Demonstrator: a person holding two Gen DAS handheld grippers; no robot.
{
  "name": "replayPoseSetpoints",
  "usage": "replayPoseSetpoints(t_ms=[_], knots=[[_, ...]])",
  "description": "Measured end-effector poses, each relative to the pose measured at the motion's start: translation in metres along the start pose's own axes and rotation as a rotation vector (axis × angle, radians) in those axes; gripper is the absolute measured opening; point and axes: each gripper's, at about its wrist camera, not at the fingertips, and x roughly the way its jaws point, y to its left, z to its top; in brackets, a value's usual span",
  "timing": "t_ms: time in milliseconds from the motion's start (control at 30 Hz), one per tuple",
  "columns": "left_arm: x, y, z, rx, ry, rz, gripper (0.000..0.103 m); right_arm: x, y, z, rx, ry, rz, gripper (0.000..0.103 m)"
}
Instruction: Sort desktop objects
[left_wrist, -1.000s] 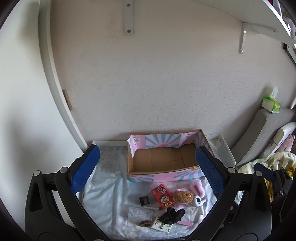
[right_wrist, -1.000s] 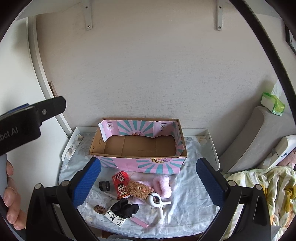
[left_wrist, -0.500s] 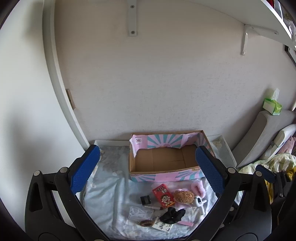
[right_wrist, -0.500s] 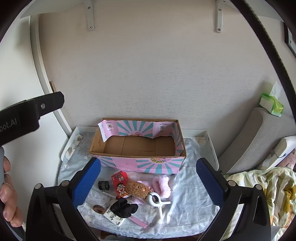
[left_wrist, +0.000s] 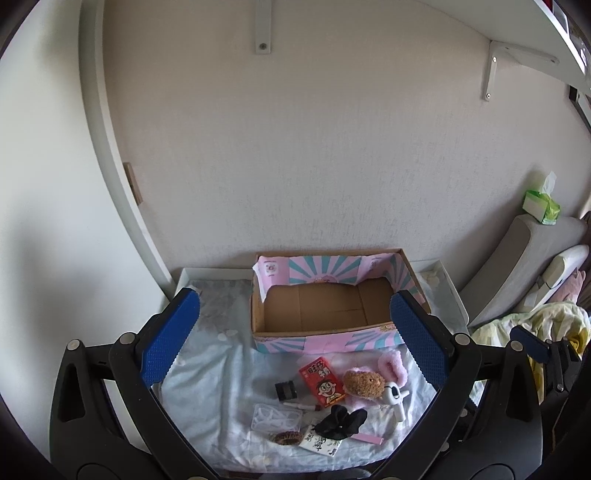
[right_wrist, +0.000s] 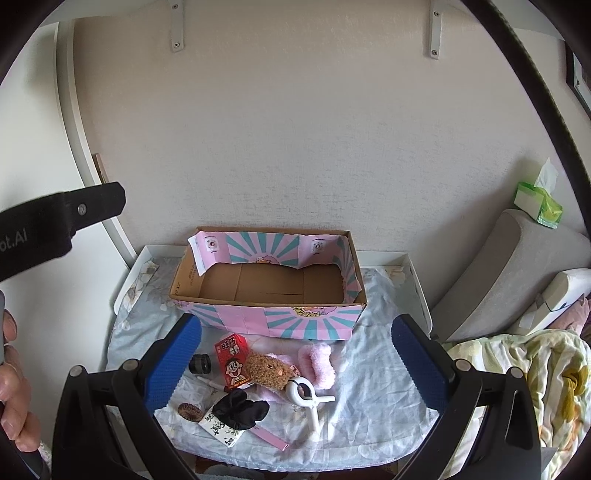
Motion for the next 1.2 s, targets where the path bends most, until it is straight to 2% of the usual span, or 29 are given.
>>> replayPoseSetpoints(t_ms=[167,300,367,600,833,1033,1200], knots=[[0.007,0.009,-0.007,0.021,0.025,-0.035,0.103,0.002,0.002,0.001,-0.023,-0.003,-0.04,0.103],[0.017,0.017,-0.015,0.034,0.063,-0.042,0.103,0.006,0.003,-0.001,-0.031,0.007,-0.048,0.103],[0.022,0.021,-0.019,0.052,0.081,-0.07,0.103,0.008,0.004,-0.002,-0.035,0.016,-0.045,0.103],[0.038,0.032,-0.033,0.045,0.138,-0.068,0.103,0.025,0.007,-0.01,-0.049,0.073,-0.041,0.103],[0.063,0.047,-0.058,0.057,0.219,-0.046,0.103,0.064,-0.004,-0.035,-0.028,0.198,-0.013,0.103],[0.1,0.065,-0.101,0.055,0.341,-0.062,0.103,0.103,-0.023,-0.069,0.005,0.318,0.028,0.103],[0.128,0.076,-0.14,0.057,0.442,-0.105,0.103,0.123,-0.028,-0.092,-0.011,0.384,0.04,0.103]])
